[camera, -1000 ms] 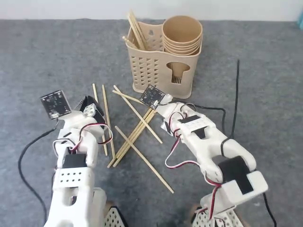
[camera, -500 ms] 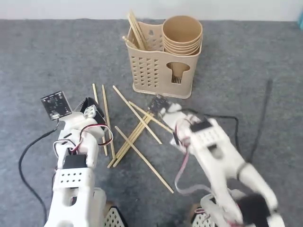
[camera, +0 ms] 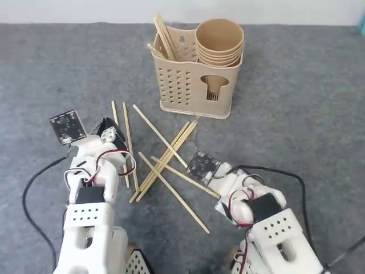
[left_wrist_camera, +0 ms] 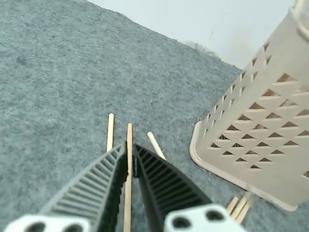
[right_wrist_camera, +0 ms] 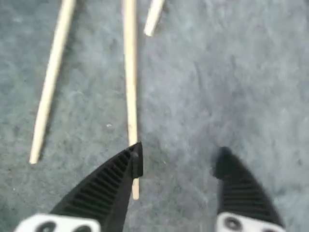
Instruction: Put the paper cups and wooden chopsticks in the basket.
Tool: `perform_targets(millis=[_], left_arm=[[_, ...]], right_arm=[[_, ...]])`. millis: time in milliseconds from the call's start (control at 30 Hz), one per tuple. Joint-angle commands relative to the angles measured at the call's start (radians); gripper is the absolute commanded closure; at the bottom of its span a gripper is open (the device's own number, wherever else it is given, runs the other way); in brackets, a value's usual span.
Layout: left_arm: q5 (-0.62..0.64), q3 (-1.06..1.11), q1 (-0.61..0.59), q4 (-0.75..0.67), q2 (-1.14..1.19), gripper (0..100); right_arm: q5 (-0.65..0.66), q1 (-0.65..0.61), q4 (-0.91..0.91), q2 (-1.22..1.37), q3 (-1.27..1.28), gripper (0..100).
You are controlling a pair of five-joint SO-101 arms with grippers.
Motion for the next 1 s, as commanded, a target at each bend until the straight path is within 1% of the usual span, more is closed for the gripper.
perform_targets(millis=[0, 133, 233, 367, 500, 600, 733, 967], left_arm=[[0.003, -0.012, 0.000, -0.029, -0.031, 99], [0.003, -0.013, -0.002, -0.029, -0.031, 99], [0.006, -0.015, -0.005, -0.029, -0.031, 99], [0.008, -0.016, -0.008, -0.029, -0.031, 99], [0.008, -0.022, -0.011, -0.029, -0.031, 99], [0.009, -0.033, -0.058, -0.029, -0.031, 99], [0.009, -0.042, -0.077, -0.029, -0.031, 99], [0.009, -0.042, -0.077, -0.029, -0.031, 99]], right_arm=[[-0.014, -0.028, -0.005, 0.036, -0.061, 73.2], [-0.097, -0.074, -0.033, 0.156, -0.183, 79.0], [-0.110, -0.153, -0.030, 0.306, -0.282, 82.0], [-0.161, -0.242, -0.058, 0.550, -0.423, 82.8], [-0.206, -0.295, -0.134, 0.782, -0.549, 82.8], [-0.241, -0.320, -0.199, 0.917, -0.620, 82.8], [-0.267, -0.332, -0.265, 1.043, -0.697, 82.8], [-0.259, -0.329, -0.263, 1.133, -0.836, 82.8]])
